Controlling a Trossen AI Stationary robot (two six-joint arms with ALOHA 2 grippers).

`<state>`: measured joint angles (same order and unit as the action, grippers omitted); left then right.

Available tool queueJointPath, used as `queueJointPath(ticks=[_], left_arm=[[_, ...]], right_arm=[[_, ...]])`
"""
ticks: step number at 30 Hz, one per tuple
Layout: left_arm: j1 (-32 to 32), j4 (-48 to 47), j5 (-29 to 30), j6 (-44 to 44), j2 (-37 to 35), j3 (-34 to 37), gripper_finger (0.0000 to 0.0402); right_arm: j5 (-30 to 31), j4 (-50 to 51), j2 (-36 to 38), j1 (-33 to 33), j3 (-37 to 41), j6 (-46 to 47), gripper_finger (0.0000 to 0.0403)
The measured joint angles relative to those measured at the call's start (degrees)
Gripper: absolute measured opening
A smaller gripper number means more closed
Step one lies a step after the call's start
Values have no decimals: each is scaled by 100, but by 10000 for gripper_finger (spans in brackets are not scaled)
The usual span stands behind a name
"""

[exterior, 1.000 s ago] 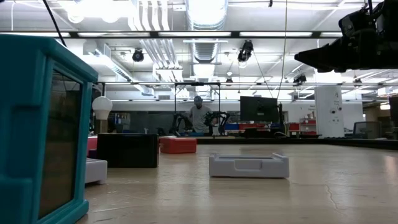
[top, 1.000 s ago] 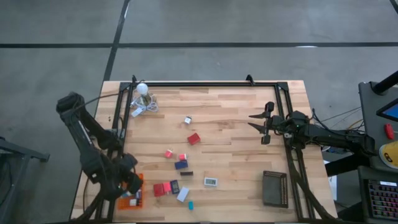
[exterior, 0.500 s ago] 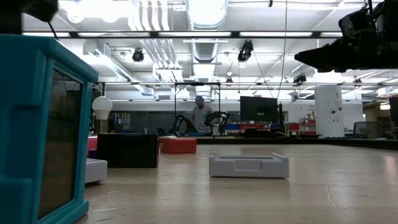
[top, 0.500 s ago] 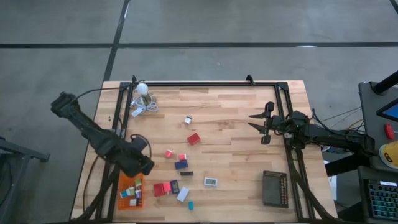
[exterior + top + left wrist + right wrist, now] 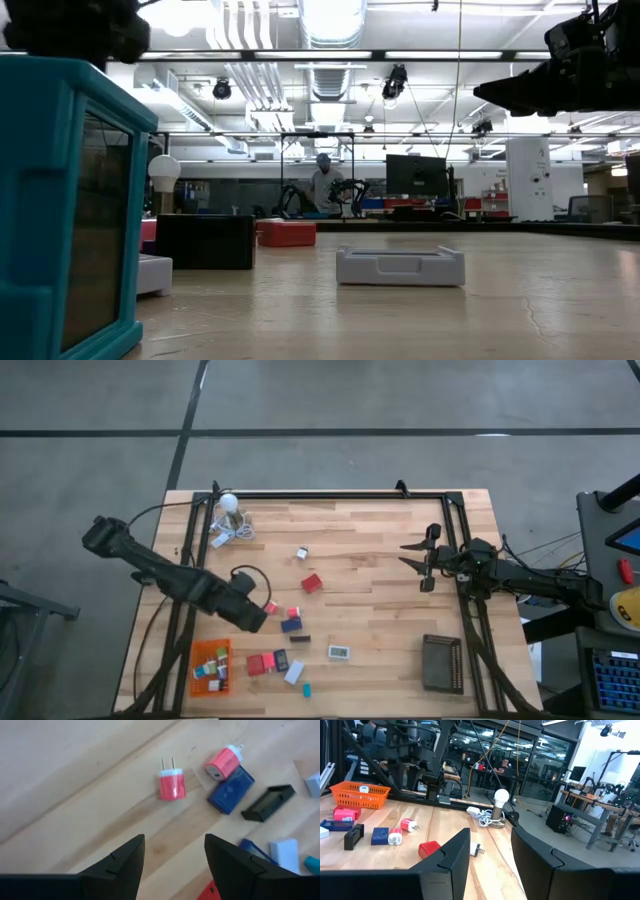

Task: Pick & Place Office items
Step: Put the left white pink charger adapter into the orange bin

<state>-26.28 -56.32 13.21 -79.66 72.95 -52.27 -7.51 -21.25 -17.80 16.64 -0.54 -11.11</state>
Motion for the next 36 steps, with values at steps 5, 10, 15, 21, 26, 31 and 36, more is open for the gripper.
queueJointPath(ticks=[5,10,15,21,26,31,36], left_arm=[[298,226,-40,296,336,0,214],[522,491,-78,686,698,0,213],[697,805,-87,962,1078,-2,213],[781,905,-101,899,1505,-2,213],[836,970,-144,933,1686,-2,213],[890,1167,-140,1127,1762,0,213],[902,1336,-121,1283,1871,2,214]], right_arm=[[2,2,-2,-1,-1,0,139],[1,2,-1,-1,0,0,139],[2,2,-2,0,0,0,139],[2,2,-2,0,-2,0,139],[2,2,-1,0,0,0,139],[2,2,-2,-1,0,0,139],[1,2,-2,0,0,0,139]])
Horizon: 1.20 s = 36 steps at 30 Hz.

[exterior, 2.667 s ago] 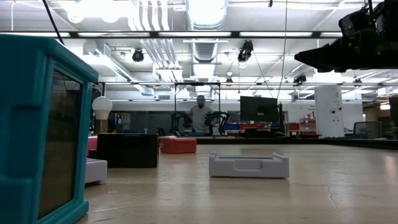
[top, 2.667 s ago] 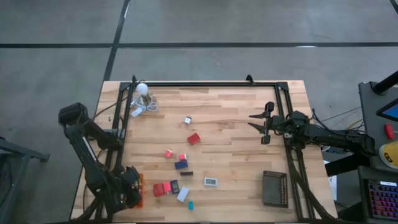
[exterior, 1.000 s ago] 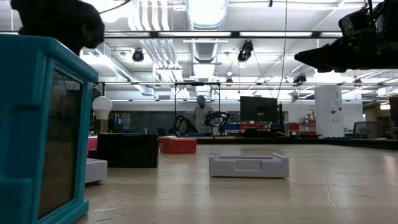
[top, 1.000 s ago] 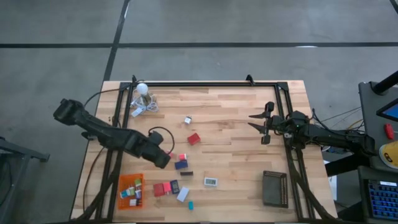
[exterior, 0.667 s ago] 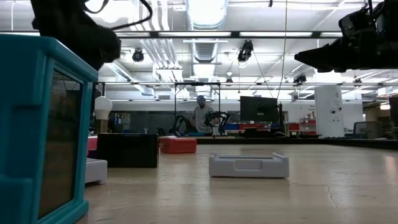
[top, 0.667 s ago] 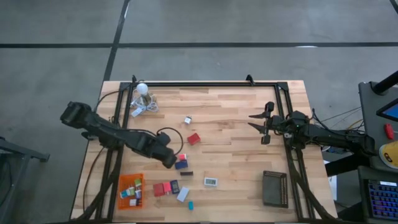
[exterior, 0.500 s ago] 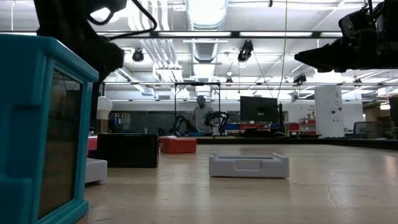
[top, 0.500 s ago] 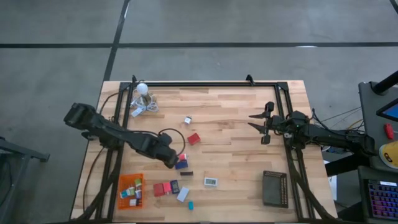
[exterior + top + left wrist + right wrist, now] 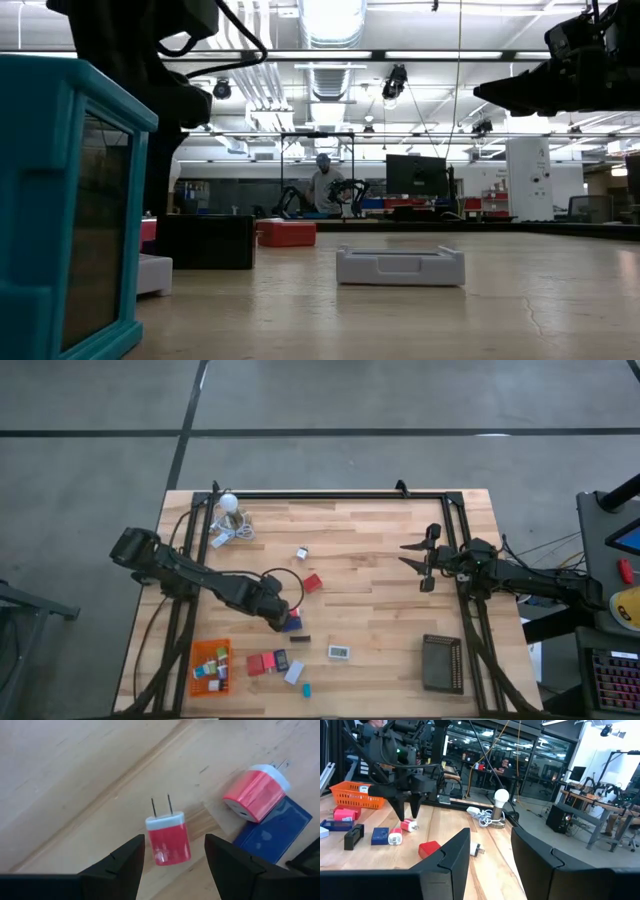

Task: Pick & Place Office items
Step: Put the left white pink charger adapter into the orange bin

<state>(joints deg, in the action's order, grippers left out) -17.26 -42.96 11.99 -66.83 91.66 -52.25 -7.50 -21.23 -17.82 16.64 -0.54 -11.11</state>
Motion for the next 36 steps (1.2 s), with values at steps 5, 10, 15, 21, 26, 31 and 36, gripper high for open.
queueJointPath(ticks=[5,10,15,21,26,31,36], left_arm=[[23,50,132,0,183,4,213],[48,93,131,0,380,7,213],[55,99,128,0,513,9,212],[66,133,128,0,702,7,211],[66,178,108,0,685,9,211],[70,274,85,28,675,9,206],[70,304,86,43,675,9,171]], right_arm=[[1,0,0,0,0,0,139],[-1,0,0,0,-1,0,139],[1,0,0,0,0,0,139],[0,0,0,0,0,0,139],[-1,-1,1,-2,-2,0,139],[0,0,2,0,0,0,139],[0,-1,2,0,0,0,139]])
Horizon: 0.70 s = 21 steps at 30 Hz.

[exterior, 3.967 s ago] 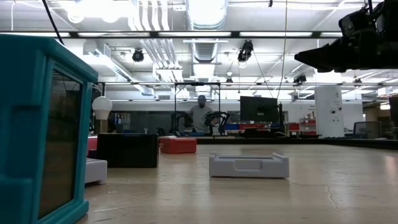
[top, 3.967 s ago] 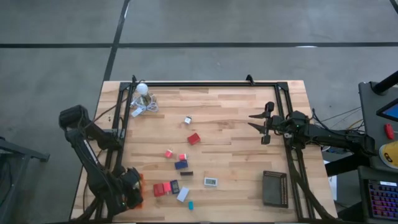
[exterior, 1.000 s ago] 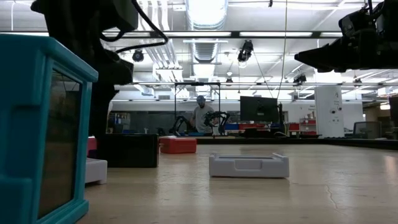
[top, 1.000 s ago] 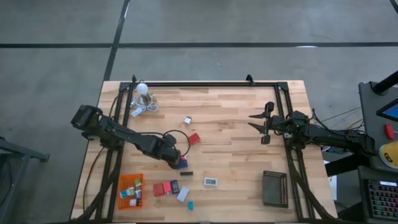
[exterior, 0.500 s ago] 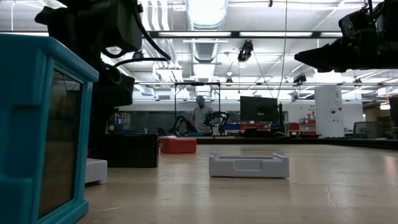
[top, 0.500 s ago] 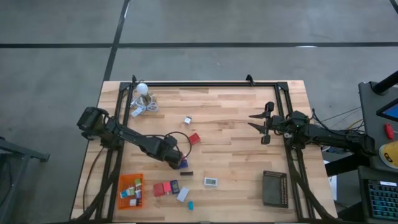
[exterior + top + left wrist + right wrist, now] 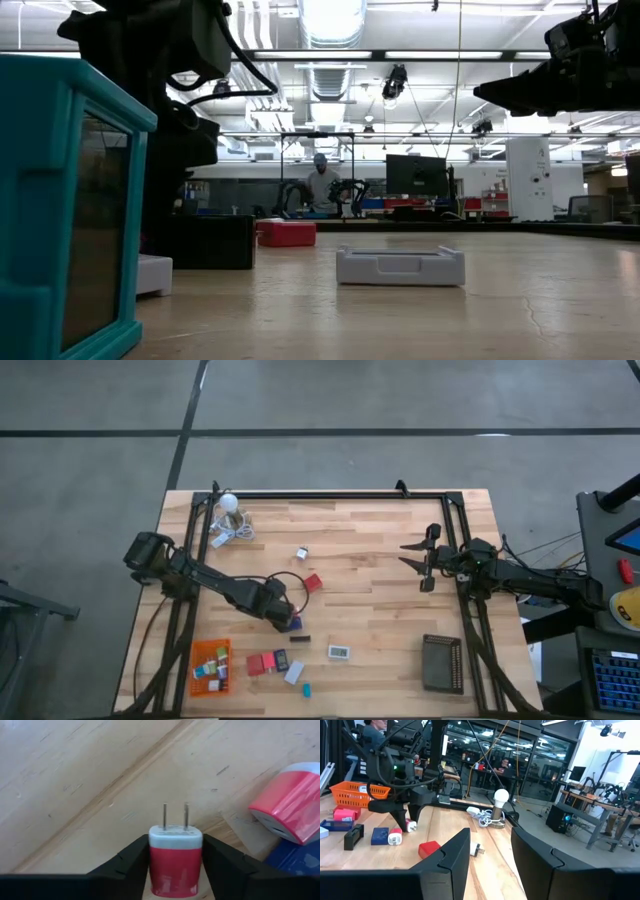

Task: Pick & Place Office items
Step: Put the left white pink charger adapter into the orange bin

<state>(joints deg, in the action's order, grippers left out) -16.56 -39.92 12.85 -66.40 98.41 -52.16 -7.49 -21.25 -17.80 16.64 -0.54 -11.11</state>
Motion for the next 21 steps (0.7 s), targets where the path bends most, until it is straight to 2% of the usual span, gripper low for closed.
queueJointPath(ticks=[5,8,14,21], left_arm=[[-2,2,5,1,0,0,132],[-2,2,6,1,0,0,131],[-2,34,3,1,0,0,155],[-2,35,1,3,0,0,149]], right_arm=[[1,1,0,0,0,0,139],[1,1,0,0,0,0,139],[1,1,0,0,0,0,139],[1,1,0,0,-1,0,139]])
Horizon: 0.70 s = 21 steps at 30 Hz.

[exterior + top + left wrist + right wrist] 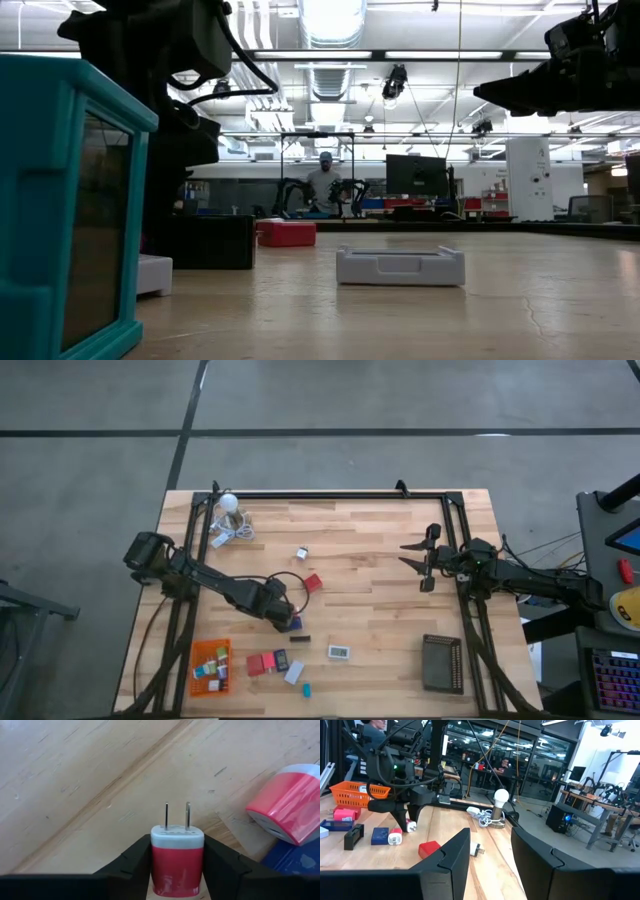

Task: Pick & Place Office items
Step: Put the left white pink charger adapter into the orange bin

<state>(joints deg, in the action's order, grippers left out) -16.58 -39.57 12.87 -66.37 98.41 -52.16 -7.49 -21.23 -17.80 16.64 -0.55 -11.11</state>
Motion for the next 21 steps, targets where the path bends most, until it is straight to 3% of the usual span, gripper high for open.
queueJointPath(ticks=[9,21], left_arm=[[-13,-31,-153,170,-139,-12,148],[-297,-429,-349,123,-1183,-17,149]], right_arm=[[0,-2,0,0,0,0,139],[-2,0,-2,0,1,0,139]])
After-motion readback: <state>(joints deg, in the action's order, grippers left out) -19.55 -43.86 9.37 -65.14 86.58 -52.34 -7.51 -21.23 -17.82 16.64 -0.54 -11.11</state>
